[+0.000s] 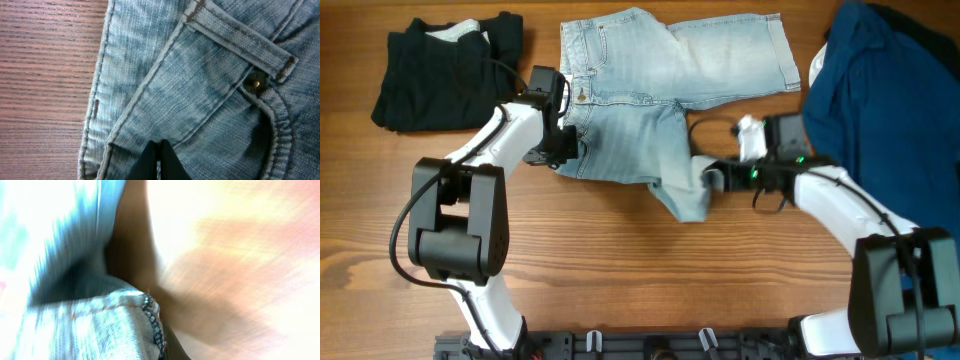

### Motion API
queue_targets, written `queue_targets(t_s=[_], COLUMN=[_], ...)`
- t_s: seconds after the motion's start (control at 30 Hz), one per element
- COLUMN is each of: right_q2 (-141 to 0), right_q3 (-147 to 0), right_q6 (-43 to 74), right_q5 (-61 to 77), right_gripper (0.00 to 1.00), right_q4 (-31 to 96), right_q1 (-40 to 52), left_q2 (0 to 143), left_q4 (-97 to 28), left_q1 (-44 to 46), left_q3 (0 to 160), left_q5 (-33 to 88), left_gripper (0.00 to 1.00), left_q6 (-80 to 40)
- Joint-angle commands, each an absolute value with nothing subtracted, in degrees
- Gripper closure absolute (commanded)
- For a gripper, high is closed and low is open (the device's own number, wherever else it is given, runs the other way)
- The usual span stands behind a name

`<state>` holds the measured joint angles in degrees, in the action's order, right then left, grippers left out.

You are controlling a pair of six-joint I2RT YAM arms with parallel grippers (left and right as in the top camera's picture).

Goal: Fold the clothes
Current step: 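Release the jeans leg and raise the right gripper away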

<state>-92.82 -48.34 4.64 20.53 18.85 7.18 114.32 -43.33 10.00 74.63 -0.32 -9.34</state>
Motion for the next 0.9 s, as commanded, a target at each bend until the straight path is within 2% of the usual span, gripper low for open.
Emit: queue_targets(t_s=[0.0, 0.1, 0.2, 0.4, 0.43, 0.47, 0.5, 0.53, 0.6, 0.63, 0.73, 0.87], right_q2=[-92.36, -92.36, -92.79, -95.37, -95.96, -96.25, -96.25, -96.09, -95.33, -93.01, -87.99, -79.22], right_q3=[-57.45, -59.77, -59.64, -59.53, -59.53, -59.53, -59.53, -59.57, -59.94, -61.87, -66.50, -73.91], right_q6=[-0.03, -4.62, -8.60, -8.95, -8.84, -8.78, -8.54, -7.38, -5.13, -0.67, 3.25, 8.71], right_q5=[5.41, -7.11, -9.87, -13.98, -13.96, -13.93, -13.96, -14.20, -14.35, -14.22, -7.53, 5.39], right_gripper=[0.96, 0.96, 0.96, 0.96, 0.92, 0.67, 0.35, 0.25, 0.12, 0.00, 0.00, 0.00], right_q4=[17.93, 13.54, 9.19, 10.15, 10.02, 9.52, 8.67, 7.29, 5.41, 6.42, 13.50, 30.41], right_q1=[4.80, 4.36, 3.44, -0.80, -1.80, -2.76, -3.53, -4.25, -5.15, -5.54, -5.54, -5.54], left_q2=[118.67, 118.67, 118.67, 118.67, 118.67, 118.67, 118.67, 118.67, 118.67, 118.61, 117.89, 113.73], left_q4=[-42.00, -42.02, -42.00, -41.85, -41.74, -41.63, -41.54, -41.43, -41.19, -41.08, -43.79, -54.00], left_q1=[10.41, 10.41, 10.41, 10.41, 10.41, 10.41, 10.41, 10.41, 10.41, 10.41, 10.20, 10.11], left_q3=[72.97, 72.97, 72.97, 72.97, 72.97, 72.97, 72.97, 72.97, 72.97, 72.97, 74.39, 80.64], left_q5=[2.11, 2.11, 2.11, 2.09, 2.09, 2.09, 2.09, 2.07, 2.04, 1.89, 1.93, 1.93], left_gripper=[0.96, 0.96, 0.96, 0.96, 0.96, 0.96, 0.96, 0.96, 0.96, 0.96, 0.96, 0.96], left_q6=[-9.50, -9.50, -9.47, -9.47, -9.47, -9.45, -9.45, -9.45, -9.47, -9.47, -9.50, -9.50])
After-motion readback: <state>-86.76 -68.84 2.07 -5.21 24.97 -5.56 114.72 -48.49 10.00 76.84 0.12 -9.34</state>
